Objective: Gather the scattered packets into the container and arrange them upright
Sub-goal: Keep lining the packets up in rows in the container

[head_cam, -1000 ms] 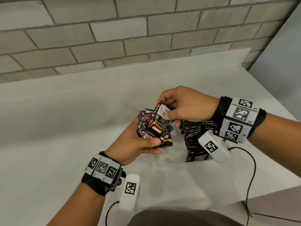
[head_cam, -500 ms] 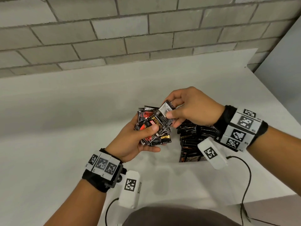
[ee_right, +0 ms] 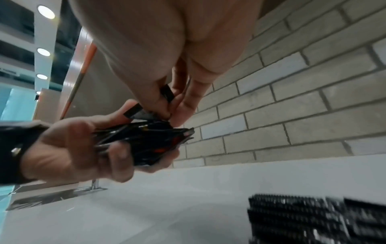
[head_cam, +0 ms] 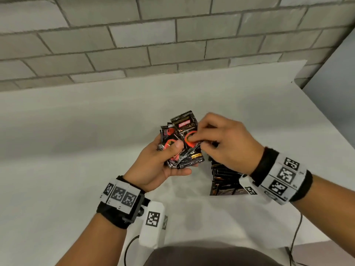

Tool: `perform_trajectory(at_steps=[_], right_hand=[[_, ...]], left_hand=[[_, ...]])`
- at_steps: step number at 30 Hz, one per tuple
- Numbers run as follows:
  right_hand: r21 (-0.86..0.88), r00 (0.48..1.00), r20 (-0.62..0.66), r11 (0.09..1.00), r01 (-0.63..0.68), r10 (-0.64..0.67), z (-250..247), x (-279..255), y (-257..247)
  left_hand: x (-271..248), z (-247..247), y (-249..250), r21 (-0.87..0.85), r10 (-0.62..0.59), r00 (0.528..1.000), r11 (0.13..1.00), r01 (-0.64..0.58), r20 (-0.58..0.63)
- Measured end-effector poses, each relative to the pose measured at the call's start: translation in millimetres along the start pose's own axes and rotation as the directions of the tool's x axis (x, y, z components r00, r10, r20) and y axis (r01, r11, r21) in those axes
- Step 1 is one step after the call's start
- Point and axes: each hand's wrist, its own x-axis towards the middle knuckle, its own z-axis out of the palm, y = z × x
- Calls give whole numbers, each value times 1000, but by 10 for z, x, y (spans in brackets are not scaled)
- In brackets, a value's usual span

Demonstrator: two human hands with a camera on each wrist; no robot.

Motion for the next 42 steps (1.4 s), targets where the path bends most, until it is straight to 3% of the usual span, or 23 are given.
perform_trajectory(at_steps=[5,9,11,15,19,22,24,26,28,31,34,39,42], right_hand=[[98,992,129,995,-25,12,147,-116,-117],[133,990,38,981,-141,137,110,19,-171],[76,978,61,976,-204,199,62,121,-148],[-11,883,346,942,-335,318,-12,261,-104],[37,837,333,881,-471,434,-37,298,-43],[192,807,251,790,-582,534,-61,291,38],[427,796,220,678,-598,563,-119,275,60],[650,806,269,517,-556,528,-168,255,43],[697,818,384,447,-561,429,-160,226,3],[486,781,492,623,-613,384,-44,193,-90],[299,788,415,749,-591,456,88,181,-165],[278,815,246,767,-578,525,211,162,-189],[290,793,198,738,-609,577,222,161,-203]], left_hand=[[-5,-109,33,29,-20,999,999,21,-29],[-33,-212,29,104,-29,1000,994,30,-6],[-41,-240,38,129,-43,999,991,39,26],[-36,-239,47,175,-39,998,984,32,40],[-11,-255,11,169,-37,999,985,30,36],[12,-291,-23,111,-21,1000,994,22,-13],[30,-330,-33,76,2,998,997,3,-59],[40,-359,-35,66,23,996,998,-17,-86],[43,-361,-35,67,33,996,997,-28,-81],[44,-317,-39,88,41,998,995,-36,-50],[45,-288,-53,126,49,999,991,-46,-19],[38,-316,-65,101,49,999,994,-48,-12],[51,-315,-75,74,73,997,995,-71,-21]])
